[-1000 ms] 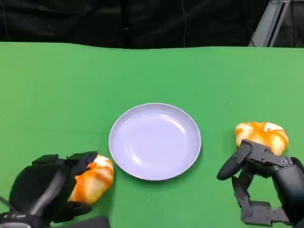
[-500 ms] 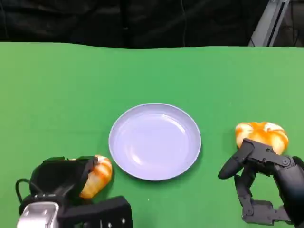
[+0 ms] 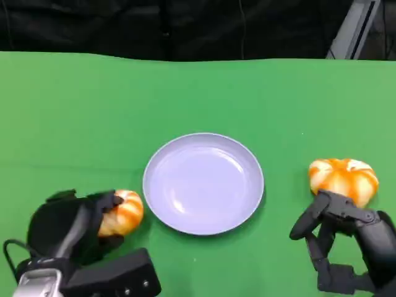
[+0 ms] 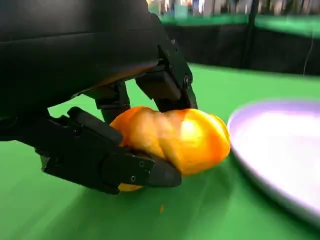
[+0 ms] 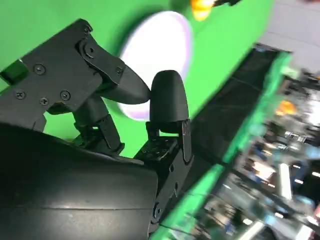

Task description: Grasp the bread from the table and place it into the plate.

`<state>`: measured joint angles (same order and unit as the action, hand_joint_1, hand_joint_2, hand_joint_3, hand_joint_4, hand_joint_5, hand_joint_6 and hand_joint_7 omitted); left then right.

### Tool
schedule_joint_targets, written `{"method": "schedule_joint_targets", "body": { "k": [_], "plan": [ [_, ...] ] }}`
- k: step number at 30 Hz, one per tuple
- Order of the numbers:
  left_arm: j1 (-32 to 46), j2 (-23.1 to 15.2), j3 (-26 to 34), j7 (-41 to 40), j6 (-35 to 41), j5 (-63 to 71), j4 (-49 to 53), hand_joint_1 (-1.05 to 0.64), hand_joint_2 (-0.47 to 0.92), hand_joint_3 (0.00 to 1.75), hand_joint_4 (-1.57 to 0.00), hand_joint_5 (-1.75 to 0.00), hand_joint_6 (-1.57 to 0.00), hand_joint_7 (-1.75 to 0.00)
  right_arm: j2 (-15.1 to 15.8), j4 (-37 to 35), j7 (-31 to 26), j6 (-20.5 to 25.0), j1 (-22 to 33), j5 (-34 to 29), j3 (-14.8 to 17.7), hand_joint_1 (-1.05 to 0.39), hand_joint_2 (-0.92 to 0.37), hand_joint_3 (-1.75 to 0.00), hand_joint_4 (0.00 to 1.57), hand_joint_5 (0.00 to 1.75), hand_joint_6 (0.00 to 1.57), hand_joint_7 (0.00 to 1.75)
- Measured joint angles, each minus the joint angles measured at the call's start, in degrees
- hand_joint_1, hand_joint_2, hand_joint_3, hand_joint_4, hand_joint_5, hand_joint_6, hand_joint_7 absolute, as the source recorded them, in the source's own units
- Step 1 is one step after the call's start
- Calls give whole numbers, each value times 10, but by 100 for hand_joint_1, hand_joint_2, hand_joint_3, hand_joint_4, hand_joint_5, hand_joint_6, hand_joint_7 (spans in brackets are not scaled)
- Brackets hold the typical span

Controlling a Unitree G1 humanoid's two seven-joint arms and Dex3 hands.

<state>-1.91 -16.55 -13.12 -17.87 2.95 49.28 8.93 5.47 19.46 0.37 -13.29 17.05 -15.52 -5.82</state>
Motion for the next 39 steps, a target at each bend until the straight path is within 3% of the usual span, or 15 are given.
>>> {"method": "schedule_joint_targets", "body": {
  "k": [1,4,6,12,18,25,31,37,39],
  "plan": [
    [0,0,4,-19,-8,-4,-1,-19,78,36,-86,-175,-84,-118,-1,18,2,4,1,0,-2,-4,-30,-144,84,170,74,142],
    [4,0,17,-49,-23,-18,-13,-18,54,94,-86,-175,-81,-135,-3,45,6,22,8,-1,-7,2,-30,-143,83,167,74,141],
    [9,0,22,-60,-31,-26,-22,-19,48,111,-87,-175,-80,-143,-3,54,8,33,14,-4,-10,5,-30,-142,84,168,75,140],
    [22,0,23,-76,-43,-25,-64,-16,37,112,-89,-175,-81,-148,-3,70,8,48,18,-9,-15,7,-32,-139,84,168,75,138],
    [18,0,14,-83,-72,-16,-81,-20,41,119,-89,-175,-79,-153,-3,77,12,55,19,-9,-16,7,-32,-138,84,168,75,138],
    [-31,3,-7,-92,-101,-3,-77,-22,40,126,-89,-175,-83,-144,-2,81,16,60,20,-9,-16,6,-31,-138,83,170,75,137],
    [-70,18,-28,-89,-106,-3,-53,-21,40,122,-89,-175,-80,-150,-2,88,20,65,24,-9,-16,7,-32,-137,82,171,75,138],
    [-119,38,-55,-82,-118,-8,0,-21,39,126,-90,-175,-82,-145,-1,89,24,67,29,-10,-19,5,-32,-135,83,171,75,137],
    [-136,46,-64,-82,-118,-8,15,-20,38,124,-88,-175,-79,-151,-1,91,27,72,31,-10,-19,5,-32,-135,82,172,75,137]
  ]
}}
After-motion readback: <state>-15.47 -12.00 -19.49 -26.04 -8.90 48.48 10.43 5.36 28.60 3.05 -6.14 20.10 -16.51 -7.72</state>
